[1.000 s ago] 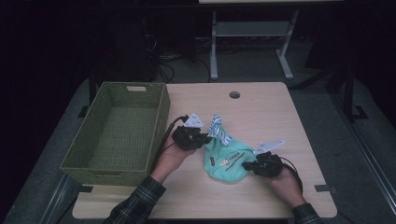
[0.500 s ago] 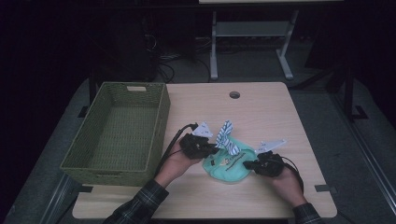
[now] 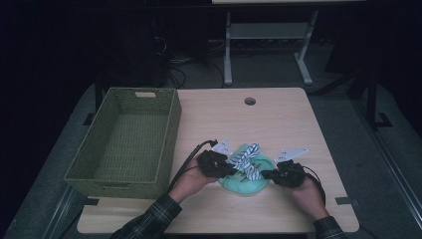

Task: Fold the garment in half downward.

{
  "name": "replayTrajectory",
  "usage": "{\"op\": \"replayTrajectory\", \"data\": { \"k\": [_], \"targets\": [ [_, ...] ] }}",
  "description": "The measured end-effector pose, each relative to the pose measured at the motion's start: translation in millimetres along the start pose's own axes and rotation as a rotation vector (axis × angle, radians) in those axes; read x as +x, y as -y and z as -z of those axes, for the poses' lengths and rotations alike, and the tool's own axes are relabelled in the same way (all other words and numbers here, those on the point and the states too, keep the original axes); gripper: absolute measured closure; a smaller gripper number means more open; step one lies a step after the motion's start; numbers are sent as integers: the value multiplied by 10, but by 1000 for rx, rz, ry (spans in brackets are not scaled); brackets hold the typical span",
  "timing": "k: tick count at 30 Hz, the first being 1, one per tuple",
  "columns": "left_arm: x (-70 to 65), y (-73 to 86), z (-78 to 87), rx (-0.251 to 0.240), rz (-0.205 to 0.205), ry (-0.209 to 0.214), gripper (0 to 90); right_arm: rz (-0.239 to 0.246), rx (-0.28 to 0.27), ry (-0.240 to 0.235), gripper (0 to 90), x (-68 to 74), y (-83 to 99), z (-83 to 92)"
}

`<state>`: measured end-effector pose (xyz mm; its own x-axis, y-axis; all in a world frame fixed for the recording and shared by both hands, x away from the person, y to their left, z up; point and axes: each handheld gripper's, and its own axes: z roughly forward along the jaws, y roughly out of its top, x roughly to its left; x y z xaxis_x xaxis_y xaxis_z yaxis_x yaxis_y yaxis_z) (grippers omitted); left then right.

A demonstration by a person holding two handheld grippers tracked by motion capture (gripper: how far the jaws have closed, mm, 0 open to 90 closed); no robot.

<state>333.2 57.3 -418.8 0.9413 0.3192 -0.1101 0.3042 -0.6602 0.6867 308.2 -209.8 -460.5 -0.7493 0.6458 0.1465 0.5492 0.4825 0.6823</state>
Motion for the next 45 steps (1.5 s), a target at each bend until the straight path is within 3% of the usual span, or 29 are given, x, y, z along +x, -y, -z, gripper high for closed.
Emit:
{"op": "replayTrajectory", "data": {
  "k": [6,11,17,20,27,34,37,40,45],
  "targets": [
    [9,-3,-42,-13,24,-10,805,-2,-27,1,899,5,-9,86],
    [-21,-23,-96,-21,24,4,803,10,-51,-29,898,46,-22,122],
    [-65,-45,-104,-32,11,22,809,12,-45,-68,899,120,-90,-15],
    [-79,-56,-85,-44,3,31,811,21,-50,-62,899,115,-144,-98],
    [-123,-92,-77,-64,-31,48,812,7,-104,-72,899,49,-260,-190],
    [-150,-83,-270,-37,-32,91,808,-13,-57,-59,899,-13,-199,-256],
    [-177,-82,-337,-26,-33,98,750,-22,-41,-25,899,-90,-130,-186],
    [-208,-94,-323,-40,-33,97,623,-50,-39,9,899,-174,-63,-80],
    [-214,-145,-169,-108,-21,96,518,-69,-77,43,898,-281,-25,100]
  ]
}}
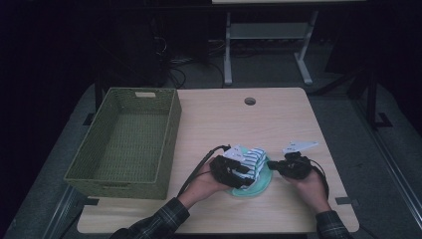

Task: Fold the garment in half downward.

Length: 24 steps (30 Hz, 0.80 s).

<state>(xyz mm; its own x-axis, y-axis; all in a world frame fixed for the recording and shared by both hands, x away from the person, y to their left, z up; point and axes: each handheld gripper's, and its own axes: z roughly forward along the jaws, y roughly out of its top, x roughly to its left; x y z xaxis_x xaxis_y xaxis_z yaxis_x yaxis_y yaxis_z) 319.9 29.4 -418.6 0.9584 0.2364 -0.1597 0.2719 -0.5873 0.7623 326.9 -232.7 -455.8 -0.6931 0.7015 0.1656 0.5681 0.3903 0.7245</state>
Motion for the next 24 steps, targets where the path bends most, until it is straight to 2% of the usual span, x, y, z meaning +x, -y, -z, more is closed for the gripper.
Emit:
{"op": "replayTrajectory", "data": {
  "k": [5,8,11,14,19,22,24],
  "targets": [
    [58,-21,191,-42,16,-36,520,1,-31,11,899,-21,-65,99],
    [121,9,268,-39,39,-57,583,14,-51,12,898,-10,-132,131],
    [176,50,321,-29,64,-97,666,27,-59,1,898,13,-210,114],
    [222,102,369,-11,83,-130,733,45,-64,-12,899,42,-285,53],
    [241,222,391,44,104,-155,845,67,-63,-44,899,110,-430,-101],
    [245,288,397,68,120,-161,887,82,-54,-61,899,150,-517,-226],
    [247,318,379,68,131,-167,893,79,-43,-73,899,172,-566,-313]
  ]
}}
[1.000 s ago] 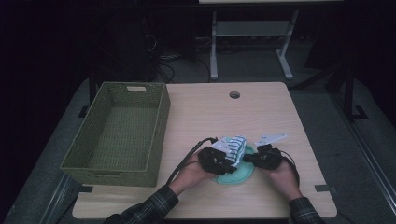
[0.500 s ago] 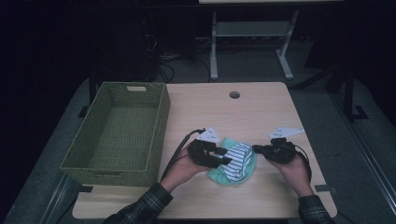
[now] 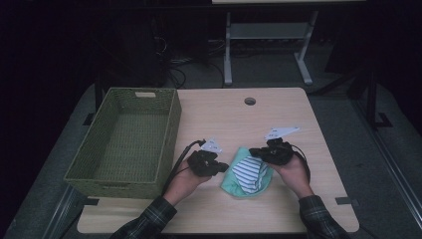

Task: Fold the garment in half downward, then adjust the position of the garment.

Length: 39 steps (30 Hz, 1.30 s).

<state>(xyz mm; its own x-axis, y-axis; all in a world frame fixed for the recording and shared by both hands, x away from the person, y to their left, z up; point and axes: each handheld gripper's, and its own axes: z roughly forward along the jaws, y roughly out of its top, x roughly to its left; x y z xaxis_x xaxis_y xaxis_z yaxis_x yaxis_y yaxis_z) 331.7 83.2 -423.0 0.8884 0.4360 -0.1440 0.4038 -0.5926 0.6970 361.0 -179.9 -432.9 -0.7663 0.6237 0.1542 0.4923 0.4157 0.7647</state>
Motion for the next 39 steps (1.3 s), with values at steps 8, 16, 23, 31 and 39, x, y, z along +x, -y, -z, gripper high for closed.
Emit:
{"op": "replayTrajectory", "data": {
  "k": [8,16,23,31,39],
  "targets": [
    [9,3,-182,57,-30,-11,893,10,28,-42,899,45,-94,-318],
    [-18,53,-391,173,-87,-56,895,16,104,-30,899,35,-14,-530],
    [-24,46,-373,158,-88,-55,895,18,96,-27,899,22,7,-520],
    [-127,-13,-197,66,-63,8,894,12,28,14,899,-80,-9,-229],
    [-377,-27,-296,66,-84,101,894,-46,49,103,899,-360,188,-27]
  ]
}}
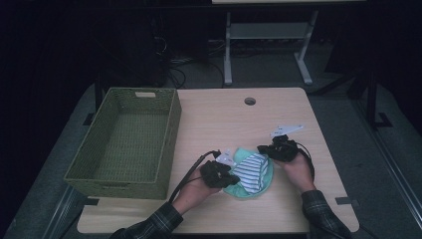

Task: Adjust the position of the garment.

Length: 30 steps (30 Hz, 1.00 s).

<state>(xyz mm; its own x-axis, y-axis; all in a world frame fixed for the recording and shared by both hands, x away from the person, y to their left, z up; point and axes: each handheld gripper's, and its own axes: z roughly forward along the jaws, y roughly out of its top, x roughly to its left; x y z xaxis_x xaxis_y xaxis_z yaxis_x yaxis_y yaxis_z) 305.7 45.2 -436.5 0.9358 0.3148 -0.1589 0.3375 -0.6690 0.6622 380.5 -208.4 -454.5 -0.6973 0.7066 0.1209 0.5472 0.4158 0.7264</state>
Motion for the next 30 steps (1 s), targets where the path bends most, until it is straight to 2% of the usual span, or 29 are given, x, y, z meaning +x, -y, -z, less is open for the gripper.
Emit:
{"op": "replayTrajectory", "data": {
  "k": [4,9,10,17,20,23,24,28,30],
  "targets": [
    [-92,21,-140,47,-21,25,893,-21,38,16,899,-71,101,-26],
    [-97,51,-221,89,-35,7,893,-9,62,13,899,-65,156,-10],
    [-80,54,-212,99,-41,-1,893,-15,63,13,899,-55,162,-1],
    [44,97,-171,103,-9,-52,890,5,83,6,899,-16,233,76],
    [117,103,-130,122,-25,-78,890,1,88,3,899,19,263,108],
    [187,119,-97,122,-10,-102,890,15,97,-2,899,45,294,142],
    [207,127,-92,110,8,-109,890,17,98,-5,899,58,305,151],
    [311,137,-40,127,8,-149,890,26,105,-25,899,123,345,184],
    [368,143,-16,124,23,-162,889,29,106,-35,899,170,367,196]
  ]
}}
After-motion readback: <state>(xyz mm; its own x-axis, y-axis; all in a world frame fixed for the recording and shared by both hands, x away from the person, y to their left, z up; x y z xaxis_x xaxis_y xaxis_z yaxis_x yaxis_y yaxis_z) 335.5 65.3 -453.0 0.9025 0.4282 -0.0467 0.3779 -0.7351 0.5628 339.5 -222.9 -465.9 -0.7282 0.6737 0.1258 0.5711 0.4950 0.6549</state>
